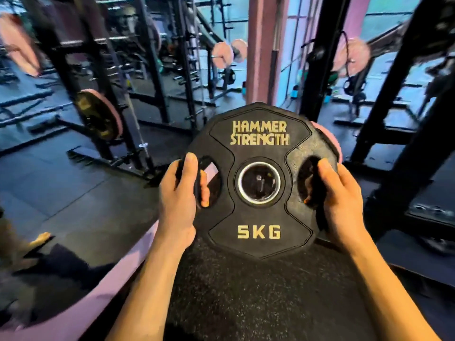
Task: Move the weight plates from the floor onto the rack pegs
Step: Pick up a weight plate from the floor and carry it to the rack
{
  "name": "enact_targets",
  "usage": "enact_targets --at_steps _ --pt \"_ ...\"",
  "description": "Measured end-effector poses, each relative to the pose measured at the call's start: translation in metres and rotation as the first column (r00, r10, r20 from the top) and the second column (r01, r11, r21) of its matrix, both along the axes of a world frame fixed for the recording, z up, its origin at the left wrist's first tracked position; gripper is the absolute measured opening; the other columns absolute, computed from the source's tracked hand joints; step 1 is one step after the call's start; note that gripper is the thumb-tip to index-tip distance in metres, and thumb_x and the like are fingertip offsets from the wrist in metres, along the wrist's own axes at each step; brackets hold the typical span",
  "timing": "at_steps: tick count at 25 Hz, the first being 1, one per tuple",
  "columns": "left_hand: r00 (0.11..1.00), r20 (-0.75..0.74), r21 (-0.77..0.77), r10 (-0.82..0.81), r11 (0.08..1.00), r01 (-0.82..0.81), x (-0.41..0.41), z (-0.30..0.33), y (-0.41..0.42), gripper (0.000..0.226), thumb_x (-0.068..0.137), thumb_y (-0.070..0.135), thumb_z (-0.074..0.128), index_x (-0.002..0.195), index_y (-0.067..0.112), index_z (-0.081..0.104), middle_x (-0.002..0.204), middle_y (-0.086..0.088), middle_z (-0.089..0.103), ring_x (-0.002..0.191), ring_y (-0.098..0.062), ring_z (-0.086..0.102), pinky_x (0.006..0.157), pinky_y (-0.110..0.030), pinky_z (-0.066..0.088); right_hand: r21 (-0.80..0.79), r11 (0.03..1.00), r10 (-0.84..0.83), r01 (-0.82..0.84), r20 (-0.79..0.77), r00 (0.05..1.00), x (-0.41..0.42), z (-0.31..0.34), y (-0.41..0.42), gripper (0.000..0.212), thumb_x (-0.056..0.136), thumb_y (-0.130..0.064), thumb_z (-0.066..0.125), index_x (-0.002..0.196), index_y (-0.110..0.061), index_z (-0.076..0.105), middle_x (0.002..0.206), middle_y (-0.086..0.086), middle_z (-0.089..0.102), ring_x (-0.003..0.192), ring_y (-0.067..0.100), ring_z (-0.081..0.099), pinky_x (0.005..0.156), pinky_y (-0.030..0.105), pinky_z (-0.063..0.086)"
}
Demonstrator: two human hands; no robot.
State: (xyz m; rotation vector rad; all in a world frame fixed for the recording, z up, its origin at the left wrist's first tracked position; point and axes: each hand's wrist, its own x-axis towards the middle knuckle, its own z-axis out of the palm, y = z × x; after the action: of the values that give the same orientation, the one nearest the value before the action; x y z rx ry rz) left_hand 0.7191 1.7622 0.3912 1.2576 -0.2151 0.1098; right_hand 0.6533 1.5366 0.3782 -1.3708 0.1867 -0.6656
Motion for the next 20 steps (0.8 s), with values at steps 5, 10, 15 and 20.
enact_targets --at_steps 5,10,15,20 --pt "0.985 -0.001 -0.004 -0.175 0.984 0.175 0.082 0.011 -0.041 0.032 0.100 0.038 0.050 0.082 0.011 0.051 0.066 -0.006 0.051 0.046 -0.016 0.040 0.048 -0.032 0.034 0.003 0.979 -0.203 0.203 0.020 0.979 0.043 0.007 -0.021 0.026 0.081 -0.051 0.068 0.080 -0.026 0.064 0.074 -0.010 0.062 0.073 0.010 0.058 0.070 0.033 0.048" --pt "0.946 0.064 0.013 -0.317 0.948 0.317 0.171 0.031 -0.075 0.032 0.099 0.039 0.049 0.091 0.007 0.053 0.066 -0.006 0.051 0.045 -0.011 0.044 0.041 -0.024 0.038 -0.014 0.928 -0.368 0.372 0.108 0.923 0.106 0.024 -0.039 0.015 0.094 -0.028 0.057 0.085 -0.016 0.057 0.067 -0.011 0.063 0.062 0.000 0.059 0.057 0.017 0.048" --pt "0.909 0.107 0.002 -0.403 0.914 0.405 0.252 0.065 -0.130 0.032 0.099 0.039 0.049 0.082 0.012 0.054 0.063 -0.005 0.051 0.045 -0.013 0.041 0.041 -0.023 0.039 -0.041 0.884 -0.455 0.466 0.156 0.877 0.169 0.059 -0.076 0.022 0.097 -0.026 0.055 0.079 -0.016 0.050 0.062 -0.009 0.050 0.054 0.002 0.048 0.052 0.015 0.042" --pt "0.881 0.199 -0.012 -0.429 0.898 0.440 0.331 0.099 -0.208 0.033 0.098 0.042 0.051 0.084 0.012 0.053 0.059 -0.001 0.051 0.043 -0.012 0.043 0.039 -0.023 0.037 -0.085 0.875 -0.448 0.476 0.228 0.864 0.237 0.101 -0.146 0.023 0.096 -0.031 0.057 0.080 -0.016 0.050 0.068 -0.001 0.047 0.061 0.011 0.044 0.054 0.024 0.039"
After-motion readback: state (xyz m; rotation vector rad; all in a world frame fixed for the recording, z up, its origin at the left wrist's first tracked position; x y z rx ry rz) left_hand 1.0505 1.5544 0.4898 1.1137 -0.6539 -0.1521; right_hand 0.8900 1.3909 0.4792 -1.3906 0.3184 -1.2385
